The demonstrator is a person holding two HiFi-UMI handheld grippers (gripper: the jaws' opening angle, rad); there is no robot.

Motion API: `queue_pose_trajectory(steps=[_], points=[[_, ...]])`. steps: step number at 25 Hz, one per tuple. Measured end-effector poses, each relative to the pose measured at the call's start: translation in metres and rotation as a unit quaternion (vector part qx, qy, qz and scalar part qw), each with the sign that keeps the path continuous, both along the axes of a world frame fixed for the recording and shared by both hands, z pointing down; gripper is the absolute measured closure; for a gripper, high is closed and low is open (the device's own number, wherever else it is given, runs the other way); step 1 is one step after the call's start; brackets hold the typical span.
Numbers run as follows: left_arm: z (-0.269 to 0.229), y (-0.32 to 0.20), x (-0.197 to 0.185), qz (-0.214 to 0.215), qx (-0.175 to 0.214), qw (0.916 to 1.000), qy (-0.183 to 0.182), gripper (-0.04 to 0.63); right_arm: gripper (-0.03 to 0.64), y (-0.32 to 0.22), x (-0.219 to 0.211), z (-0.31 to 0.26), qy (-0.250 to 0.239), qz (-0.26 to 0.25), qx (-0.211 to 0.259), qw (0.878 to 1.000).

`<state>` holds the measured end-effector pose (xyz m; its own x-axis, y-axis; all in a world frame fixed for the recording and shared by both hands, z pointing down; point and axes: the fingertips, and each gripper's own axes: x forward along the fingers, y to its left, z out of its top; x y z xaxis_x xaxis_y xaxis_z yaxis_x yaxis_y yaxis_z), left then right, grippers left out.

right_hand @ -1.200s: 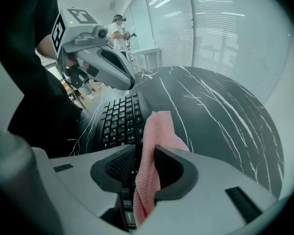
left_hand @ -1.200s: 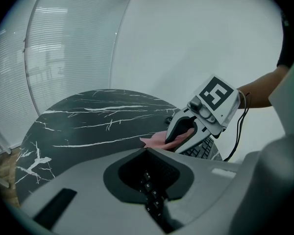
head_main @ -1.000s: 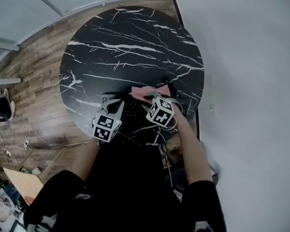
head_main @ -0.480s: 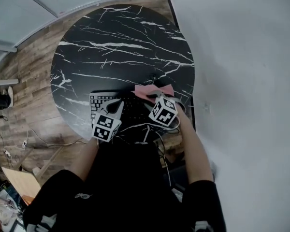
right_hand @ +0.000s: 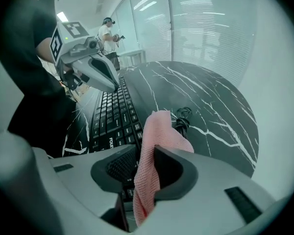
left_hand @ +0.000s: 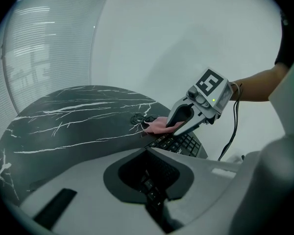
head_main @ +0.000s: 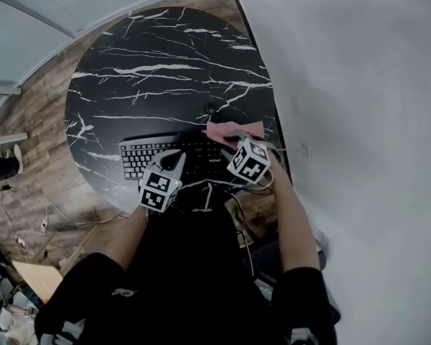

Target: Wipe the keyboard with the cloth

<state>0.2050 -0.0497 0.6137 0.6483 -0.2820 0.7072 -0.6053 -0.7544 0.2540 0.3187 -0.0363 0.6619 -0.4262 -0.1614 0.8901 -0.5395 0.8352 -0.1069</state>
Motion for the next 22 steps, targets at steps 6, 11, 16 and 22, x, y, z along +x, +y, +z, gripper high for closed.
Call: queue_pose_trajectory(steps=[6, 11, 16, 22], points=[[0.002, 0.007, 0.019, 0.024, -0.002, 0.9997, -0.005, 0.597, 0.512, 0.007, 0.031, 0.000, -0.004, 0.047, 0.001, 0.999], [0.001, 0.013, 0.032, 0.043, 0.000, 0.9990, -0.007, 0.597, 0.512, 0.008, 0.050, -0.001, -0.013, 0.104, 0.008, 0.994], [0.002, 0.015, 0.042, 0.053, 0.006, 0.9985, -0.010, 0.597, 0.508, 0.005, 0.058, -0.004, -0.066, 0.223, 0.004, 0.973], [-0.002, 0.014, 0.055, 0.048, 0.007, 0.9988, -0.001, 0.597, 0.527, 0.000, 0.065, -0.006, -0.071, 0.383, 0.051, 0.920]])
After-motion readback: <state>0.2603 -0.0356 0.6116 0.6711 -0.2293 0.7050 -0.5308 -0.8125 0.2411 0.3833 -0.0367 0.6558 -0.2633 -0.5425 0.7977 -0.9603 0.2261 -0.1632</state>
